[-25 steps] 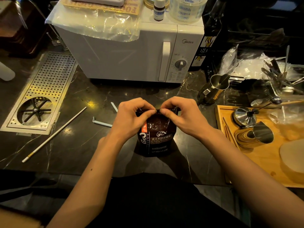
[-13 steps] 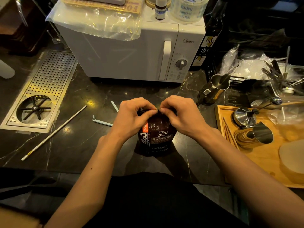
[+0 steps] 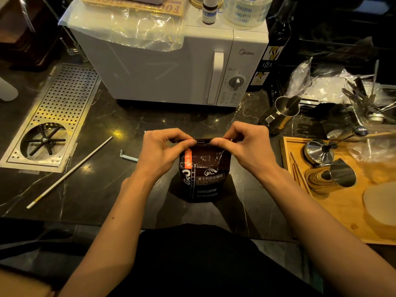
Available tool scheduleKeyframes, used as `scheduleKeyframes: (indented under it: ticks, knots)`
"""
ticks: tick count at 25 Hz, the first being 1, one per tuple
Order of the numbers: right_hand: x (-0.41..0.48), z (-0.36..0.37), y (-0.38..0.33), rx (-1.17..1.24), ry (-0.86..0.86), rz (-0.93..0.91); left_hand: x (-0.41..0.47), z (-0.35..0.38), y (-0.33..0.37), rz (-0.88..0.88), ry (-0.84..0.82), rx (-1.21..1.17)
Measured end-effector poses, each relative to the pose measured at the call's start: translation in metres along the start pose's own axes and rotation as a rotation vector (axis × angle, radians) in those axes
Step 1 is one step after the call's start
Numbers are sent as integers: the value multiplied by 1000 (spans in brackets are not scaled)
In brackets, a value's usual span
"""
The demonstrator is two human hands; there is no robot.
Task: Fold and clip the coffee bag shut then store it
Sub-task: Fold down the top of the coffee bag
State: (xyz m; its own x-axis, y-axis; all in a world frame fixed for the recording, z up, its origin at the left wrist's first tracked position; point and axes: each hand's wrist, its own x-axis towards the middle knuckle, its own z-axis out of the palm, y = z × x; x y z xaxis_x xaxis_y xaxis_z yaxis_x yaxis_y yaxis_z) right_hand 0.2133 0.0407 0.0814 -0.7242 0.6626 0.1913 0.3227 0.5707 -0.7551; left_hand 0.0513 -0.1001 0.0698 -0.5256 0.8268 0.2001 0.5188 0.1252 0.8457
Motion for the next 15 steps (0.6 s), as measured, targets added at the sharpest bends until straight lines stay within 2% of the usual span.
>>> scheduleKeyframes:
  ticks: [2,8,15]
  knots:
    - [-2,-2,1,-2,9,33,0,1,-2,9,6,11]
    - [-2,-11,6,1,-110,31,-2,1,0,33,-4,13]
    - [-12,1,5,22,68,3,-7,-1,-5,-166,-80,-112]
